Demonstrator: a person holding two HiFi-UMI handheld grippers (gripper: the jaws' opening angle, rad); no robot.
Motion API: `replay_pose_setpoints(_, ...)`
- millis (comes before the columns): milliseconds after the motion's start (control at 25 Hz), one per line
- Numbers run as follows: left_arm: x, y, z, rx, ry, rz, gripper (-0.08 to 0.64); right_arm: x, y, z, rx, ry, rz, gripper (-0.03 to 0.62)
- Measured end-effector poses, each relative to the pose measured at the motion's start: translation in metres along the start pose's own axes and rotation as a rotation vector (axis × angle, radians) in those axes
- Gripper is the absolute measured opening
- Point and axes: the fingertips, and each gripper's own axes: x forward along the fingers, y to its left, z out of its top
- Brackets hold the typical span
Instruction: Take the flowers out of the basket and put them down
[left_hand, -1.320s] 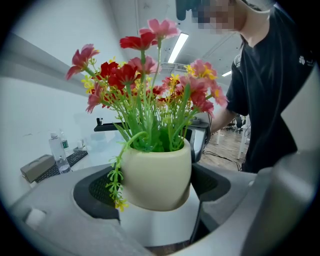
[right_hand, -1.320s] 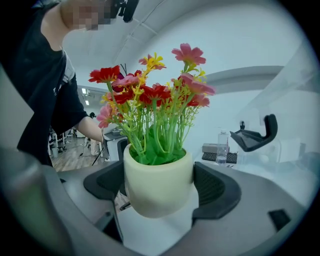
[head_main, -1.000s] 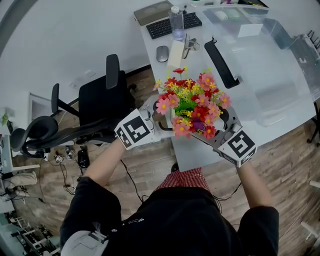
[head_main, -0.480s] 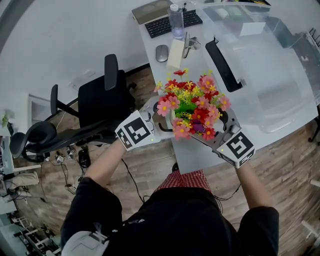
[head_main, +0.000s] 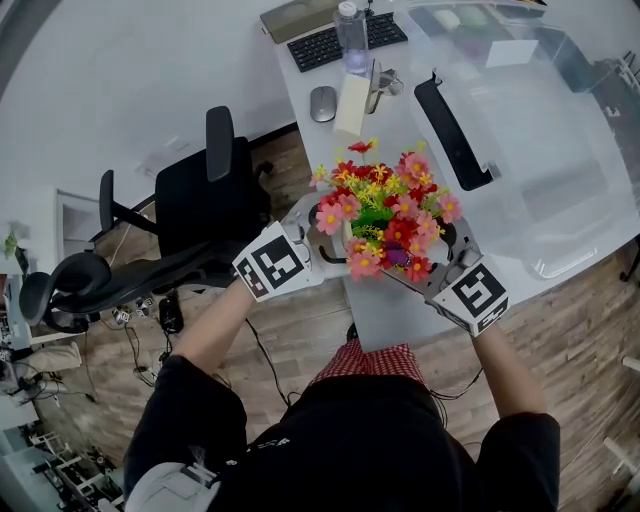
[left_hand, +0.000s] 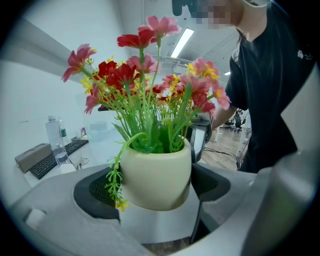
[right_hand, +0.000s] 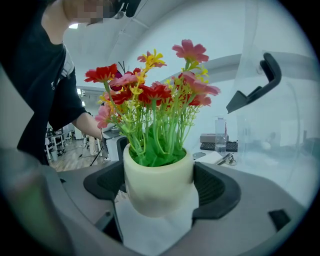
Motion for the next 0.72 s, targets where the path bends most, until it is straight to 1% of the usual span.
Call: replay_pose_setpoints(720,0.010,0.008,-0.023,-0.035,0.025,0.001,0.434,0.013,-0.008,-0.021,0.022,0.029,0.014,0.437)
